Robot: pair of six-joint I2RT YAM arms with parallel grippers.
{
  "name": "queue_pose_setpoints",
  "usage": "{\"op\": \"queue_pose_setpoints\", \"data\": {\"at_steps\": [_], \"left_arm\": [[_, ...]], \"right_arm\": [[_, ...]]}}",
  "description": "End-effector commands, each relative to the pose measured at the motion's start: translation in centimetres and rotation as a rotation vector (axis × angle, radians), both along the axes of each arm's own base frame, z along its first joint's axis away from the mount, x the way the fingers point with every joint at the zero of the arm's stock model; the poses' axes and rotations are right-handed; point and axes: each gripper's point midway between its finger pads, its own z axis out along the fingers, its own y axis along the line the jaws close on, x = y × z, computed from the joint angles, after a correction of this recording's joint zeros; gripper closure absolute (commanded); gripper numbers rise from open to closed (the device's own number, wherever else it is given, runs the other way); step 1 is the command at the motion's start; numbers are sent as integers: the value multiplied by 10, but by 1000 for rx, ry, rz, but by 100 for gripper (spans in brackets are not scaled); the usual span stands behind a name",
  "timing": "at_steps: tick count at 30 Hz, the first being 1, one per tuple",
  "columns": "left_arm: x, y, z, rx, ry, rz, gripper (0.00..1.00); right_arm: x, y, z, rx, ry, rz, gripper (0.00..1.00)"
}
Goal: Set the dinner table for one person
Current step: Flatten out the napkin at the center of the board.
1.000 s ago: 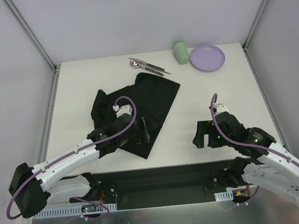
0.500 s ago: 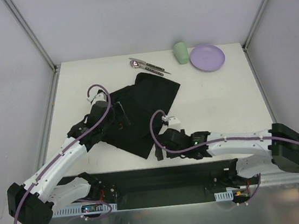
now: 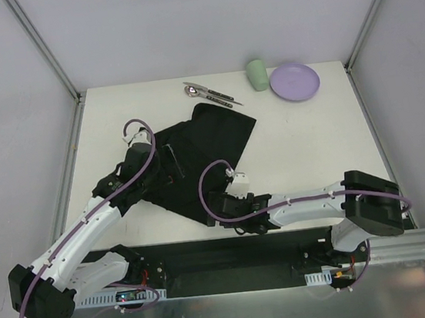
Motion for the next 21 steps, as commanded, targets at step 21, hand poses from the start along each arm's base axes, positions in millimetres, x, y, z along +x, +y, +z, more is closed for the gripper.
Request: {"op": "queue_pose_setpoints", "data": {"at_steps": [21], "left_arm": [[-11, 13, 7, -12, -49, -16, 1]], "right_arm": [[2, 51, -24, 31, 39, -137, 24]]}}
